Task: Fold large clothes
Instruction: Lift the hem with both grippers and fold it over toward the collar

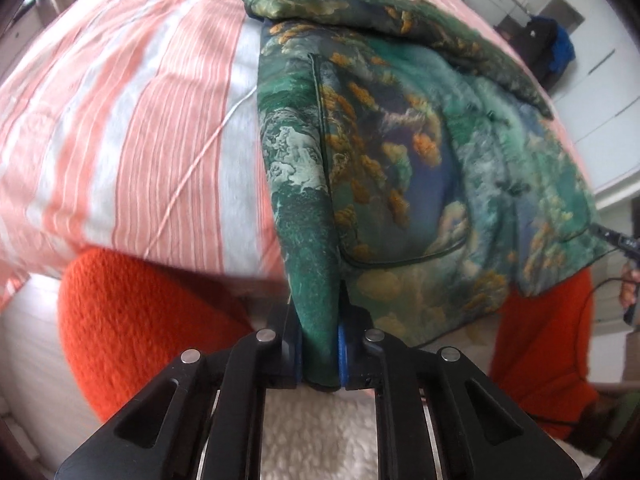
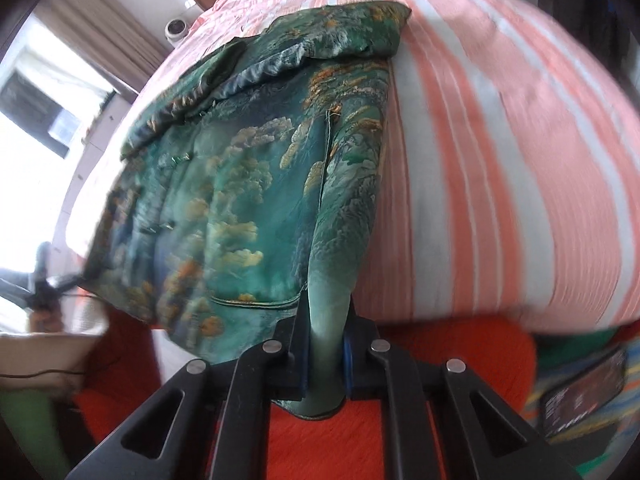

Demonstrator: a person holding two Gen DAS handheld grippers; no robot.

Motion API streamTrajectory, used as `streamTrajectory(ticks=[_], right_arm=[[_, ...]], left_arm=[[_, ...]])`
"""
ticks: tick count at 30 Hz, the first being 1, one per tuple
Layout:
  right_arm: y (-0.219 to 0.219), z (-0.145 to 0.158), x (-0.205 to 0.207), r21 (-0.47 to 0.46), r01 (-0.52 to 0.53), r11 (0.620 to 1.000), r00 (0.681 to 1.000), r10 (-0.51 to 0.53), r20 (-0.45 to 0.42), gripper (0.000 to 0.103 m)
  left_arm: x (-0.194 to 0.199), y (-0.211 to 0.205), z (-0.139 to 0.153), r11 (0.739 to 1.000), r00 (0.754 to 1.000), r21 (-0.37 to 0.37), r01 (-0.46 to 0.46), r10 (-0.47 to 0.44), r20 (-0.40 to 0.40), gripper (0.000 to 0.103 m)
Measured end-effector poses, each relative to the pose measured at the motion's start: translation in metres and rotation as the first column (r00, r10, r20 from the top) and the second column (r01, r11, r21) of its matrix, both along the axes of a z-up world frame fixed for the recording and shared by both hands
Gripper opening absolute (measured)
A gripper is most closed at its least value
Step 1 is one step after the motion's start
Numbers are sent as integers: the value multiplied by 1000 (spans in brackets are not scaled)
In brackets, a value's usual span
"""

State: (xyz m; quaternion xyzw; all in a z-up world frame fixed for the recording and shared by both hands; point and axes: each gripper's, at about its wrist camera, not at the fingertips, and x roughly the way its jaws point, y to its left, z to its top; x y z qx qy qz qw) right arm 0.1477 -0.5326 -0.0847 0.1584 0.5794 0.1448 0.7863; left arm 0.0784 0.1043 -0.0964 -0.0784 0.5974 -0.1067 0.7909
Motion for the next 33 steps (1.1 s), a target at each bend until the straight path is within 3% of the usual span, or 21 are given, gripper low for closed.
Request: streamTrajectory(ticks=[3, 6, 9, 12, 13, 14, 15, 16, 17, 18, 20, 22, 26, 27, 28, 30, 31, 33], right_arm=[[-17, 20, 3, 190, 48, 981, 999, -51, 12, 11], [-30, 55, 31, 324, 60, 944, 994, -87, 70, 10], [-38, 90, 87, 368, 50, 928, 981, -114, 154, 10], [-39, 111, 167, 315, 68, 947, 960, -148, 236, 10], [-36, 113, 197, 318, 99, 943, 950, -185, 252, 10], [-38, 109, 232, 331, 130, 935, 938, -224, 266, 14], [-37, 103, 262, 321, 147, 936, 930, -241, 276, 17], [-36, 97, 286, 304, 164, 938, 926, -253, 280, 41], [-36, 89, 306, 281, 208, 937, 917, -286, 277, 85], [-38, 81, 319, 256, 266, 929, 904, -333, 267, 103], [-43, 72, 331, 290, 294, 911, 893, -370, 257, 101], [-47, 68, 334, 276, 283, 918, 897, -356, 264, 101], [-35, 41, 342, 85, 207, 975, 943, -222, 246, 101], [-30, 29, 346, 29, 197, 980, 952, -199, 231, 101], [-26, 20, 348, -2, 195, 981, 956, -190, 222, 98], [-14, 5, 351, -27, 168, 985, 961, -158, 226, 55], [-6, 0, 353, -72, 158, 985, 963, -138, 230, 14], [9, 7, 351, -175, 162, 971, 958, -112, 265, 13]], left_arm=[[13, 18, 37, 992, 998, -123, -30, 36, 44, 9], [50, 31, 82, 982, 989, -190, -9, 37, 140, 9], [114, 27, 126, 983, 968, -184, 16, 32, 251, 9], [206, 16, 161, 985, 926, -167, -35, 95, 367, 12], [240, 9, 165, 987, 917, -151, -50, 105, 386, 20], [274, 2, 162, 990, 923, -134, -48, 95, 372, 33], [303, -2, 154, 992, 941, -123, -34, 73, 331, 65], [328, -4, 143, 993, 956, -104, -57, 85, 281, 74], [343, -3, 131, 992, 965, -77, -102, 117, 235, 75], [353, 1, 121, 990, 972, -61, -124, 134, 195, 75], [354, 1, 106, 991, 971, -63, -121, 132, 197, 79], [346, 9, 92, 992, 966, -41, -123, 130, 226, 96], [347, 16, 40, 989, 978, 27, -144, 138, 155, 93], [347, 13, 31, 988, 980, 37, -150, 144, 141, 82], [349, 9, 23, 988, 981, 45, -149, 142, 132, 55], [348, -3, 16, 991, 985, 52, -127, 120, 121, 11], [346, -12, 20, 988, 984, 96, -121, 107, 139, 10], [337, -26, 43, 983, 973, 158, -97, 61, 222, 8]])
